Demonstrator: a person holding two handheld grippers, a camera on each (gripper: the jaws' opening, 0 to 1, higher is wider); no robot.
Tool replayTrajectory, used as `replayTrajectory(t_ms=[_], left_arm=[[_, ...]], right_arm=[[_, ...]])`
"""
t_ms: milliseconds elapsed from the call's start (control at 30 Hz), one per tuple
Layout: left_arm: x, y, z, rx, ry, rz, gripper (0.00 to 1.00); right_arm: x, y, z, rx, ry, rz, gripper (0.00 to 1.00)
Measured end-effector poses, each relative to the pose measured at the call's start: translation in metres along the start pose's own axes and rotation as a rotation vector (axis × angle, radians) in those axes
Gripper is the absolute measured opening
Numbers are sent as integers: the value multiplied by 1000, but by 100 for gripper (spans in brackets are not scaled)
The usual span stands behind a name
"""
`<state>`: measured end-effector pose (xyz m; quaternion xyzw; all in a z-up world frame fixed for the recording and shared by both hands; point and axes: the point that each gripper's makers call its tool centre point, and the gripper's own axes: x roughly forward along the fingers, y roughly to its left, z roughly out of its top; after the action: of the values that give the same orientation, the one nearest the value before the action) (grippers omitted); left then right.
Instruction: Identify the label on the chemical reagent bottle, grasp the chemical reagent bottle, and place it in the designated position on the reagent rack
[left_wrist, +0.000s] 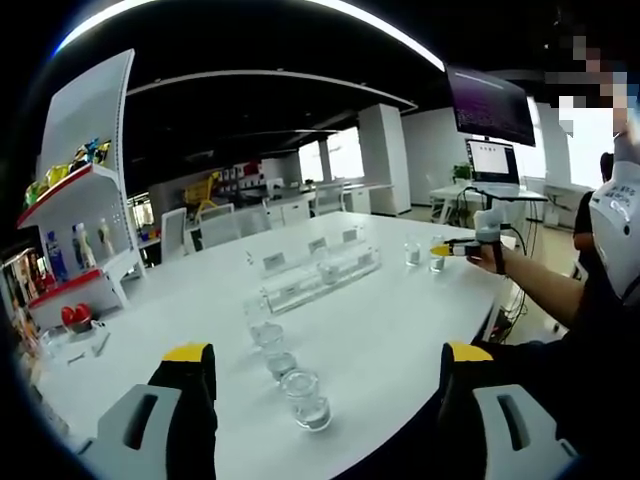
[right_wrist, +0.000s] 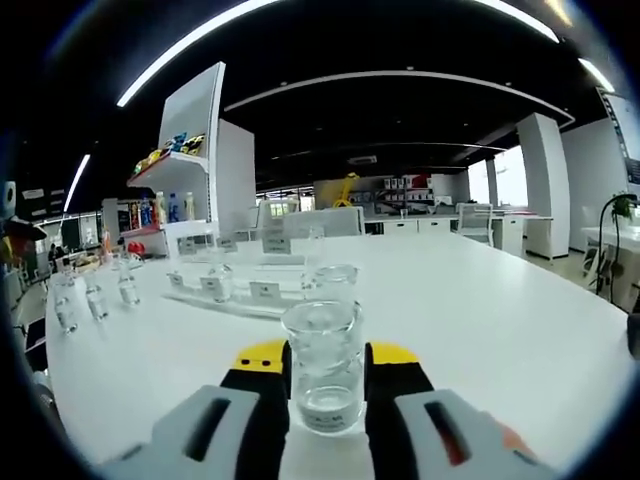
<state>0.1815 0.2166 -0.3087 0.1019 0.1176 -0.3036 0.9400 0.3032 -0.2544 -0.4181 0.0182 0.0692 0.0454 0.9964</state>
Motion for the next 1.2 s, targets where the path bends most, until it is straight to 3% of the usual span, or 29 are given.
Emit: replayTrajectory(t_ms=[300, 533, 733, 1200], left_arm=[[6, 7, -1, -9, -1, 3, 92], [16, -1, -6, -9, 20, -26, 92], [14, -3, 0, -4, 8, -30, 92], [12, -6, 2, 0, 7, -28, 92]], right_arm=[[2, 0, 2, -22, -21, -5, 25], [3, 0, 5, -20, -39, -14, 23], [1, 4, 8, -82, -41, -36, 20], [-1, 5, 8, -75, -50, -37, 19]])
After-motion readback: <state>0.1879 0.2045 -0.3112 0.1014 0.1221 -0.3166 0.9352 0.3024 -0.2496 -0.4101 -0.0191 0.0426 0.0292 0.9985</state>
